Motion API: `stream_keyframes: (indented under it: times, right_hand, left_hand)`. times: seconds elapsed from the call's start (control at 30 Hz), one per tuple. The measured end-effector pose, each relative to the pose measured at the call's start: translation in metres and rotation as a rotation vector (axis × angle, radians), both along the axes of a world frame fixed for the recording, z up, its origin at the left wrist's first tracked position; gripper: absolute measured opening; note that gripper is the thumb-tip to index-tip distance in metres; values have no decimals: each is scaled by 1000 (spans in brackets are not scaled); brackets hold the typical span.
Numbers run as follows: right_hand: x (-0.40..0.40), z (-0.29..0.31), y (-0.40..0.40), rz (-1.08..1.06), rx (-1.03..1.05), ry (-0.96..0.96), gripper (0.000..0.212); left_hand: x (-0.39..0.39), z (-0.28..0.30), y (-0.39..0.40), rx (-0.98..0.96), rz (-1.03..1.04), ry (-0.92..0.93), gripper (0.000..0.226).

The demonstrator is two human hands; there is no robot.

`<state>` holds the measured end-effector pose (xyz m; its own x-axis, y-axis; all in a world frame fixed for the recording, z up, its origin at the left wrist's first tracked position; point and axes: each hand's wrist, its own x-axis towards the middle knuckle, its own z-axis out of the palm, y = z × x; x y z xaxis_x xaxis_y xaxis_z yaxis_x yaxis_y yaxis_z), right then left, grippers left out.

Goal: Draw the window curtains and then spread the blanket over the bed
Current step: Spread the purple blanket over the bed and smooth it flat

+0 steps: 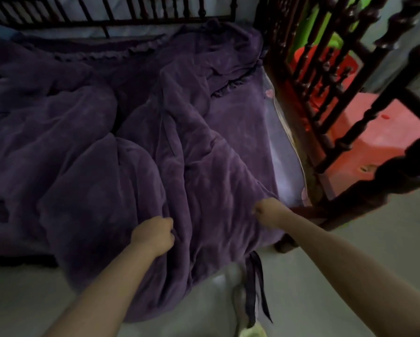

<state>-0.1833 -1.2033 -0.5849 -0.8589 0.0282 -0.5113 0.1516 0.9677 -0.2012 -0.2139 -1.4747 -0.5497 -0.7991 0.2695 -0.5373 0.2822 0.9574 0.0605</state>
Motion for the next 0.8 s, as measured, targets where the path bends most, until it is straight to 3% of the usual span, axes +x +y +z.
stream_keyframes:
  times: [0.2, 0.4, 0.47, 0.53, 0.63, 0.73, 0.8]
  right_hand:
    - [-102, -44, 27, -405, -198, 327, 26]
    - [-183, -109, 41, -650, -494, -1, 64]
    - [-193, -121, 45, -797, -693, -106, 70]
    - [-193, -122, 50, -901, -934, -269, 65]
    - [-185, -108, 58, -870, -1220, -414, 34]
    - [-169, -84, 67, -790, -1440, -252, 25]
    - [-153, -64, 73, -737, -1475, -76, 23]
  left_hand:
    - [-45, -37, 30, 224, 232, -26, 30]
    - [-88, -85, 69, 346, 426, -97, 54]
    - [-92, -99, 75, 349, 478, -161, 62]
    - [-92, -110, 80, 338, 514, -216, 72]
    - [-91, -118, 86, 409, 586, -236, 83]
    - [-88, -121, 93, 461, 606, -216, 95]
    - [-84, -121, 102, 556, 631, -233, 103]
